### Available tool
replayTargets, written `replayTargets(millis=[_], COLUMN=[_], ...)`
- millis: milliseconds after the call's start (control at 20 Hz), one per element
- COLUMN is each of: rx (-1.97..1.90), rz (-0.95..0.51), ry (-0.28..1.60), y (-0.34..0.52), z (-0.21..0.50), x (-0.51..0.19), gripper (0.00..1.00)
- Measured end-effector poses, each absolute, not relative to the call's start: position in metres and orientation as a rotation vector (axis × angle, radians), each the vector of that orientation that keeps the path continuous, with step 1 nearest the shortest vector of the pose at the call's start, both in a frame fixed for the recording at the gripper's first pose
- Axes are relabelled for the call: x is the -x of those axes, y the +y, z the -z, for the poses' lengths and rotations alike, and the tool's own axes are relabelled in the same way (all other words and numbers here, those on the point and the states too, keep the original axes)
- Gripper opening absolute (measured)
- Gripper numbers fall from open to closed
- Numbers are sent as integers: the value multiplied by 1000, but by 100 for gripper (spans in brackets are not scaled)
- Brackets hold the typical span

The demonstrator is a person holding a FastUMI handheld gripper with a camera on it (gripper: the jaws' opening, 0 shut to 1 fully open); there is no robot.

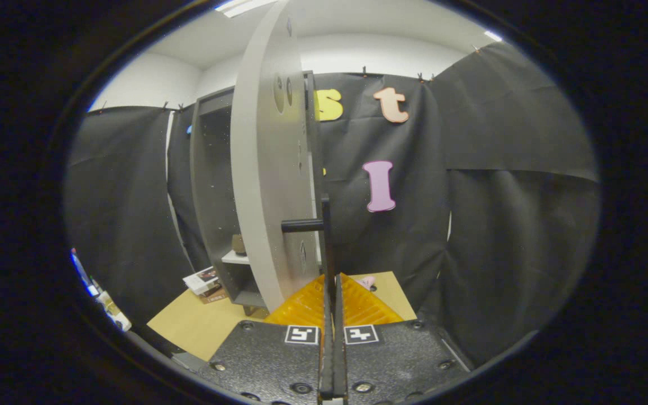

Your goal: Open the shoe cabinet door, grab the shoes and put them into the shoe cabinet, then close the shoe cabinet door.

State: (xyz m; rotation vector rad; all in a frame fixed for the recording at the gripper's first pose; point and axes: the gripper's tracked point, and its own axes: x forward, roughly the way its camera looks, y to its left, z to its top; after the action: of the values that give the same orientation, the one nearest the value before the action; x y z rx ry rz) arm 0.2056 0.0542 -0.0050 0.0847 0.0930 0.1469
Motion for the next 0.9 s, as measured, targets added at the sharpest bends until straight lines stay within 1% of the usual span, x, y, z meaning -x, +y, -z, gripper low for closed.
replayTargets(millis=[150, 250, 300, 450, 600, 700, 900], rx=[-50, -21, -4, -23, -84, -83, -58], rz=[-115, -84, -53, 20, 51, 43, 0], ry=[71, 47, 37, 14, 26, 75, 195], y=[40, 32, 24, 12, 30, 46, 79], z=[-2, -5, -6, -6, 11, 34, 84], x=[-201, -199, -195, -180, -166, -161, -149], gripper=[4, 8, 19, 42, 72, 77, 91])
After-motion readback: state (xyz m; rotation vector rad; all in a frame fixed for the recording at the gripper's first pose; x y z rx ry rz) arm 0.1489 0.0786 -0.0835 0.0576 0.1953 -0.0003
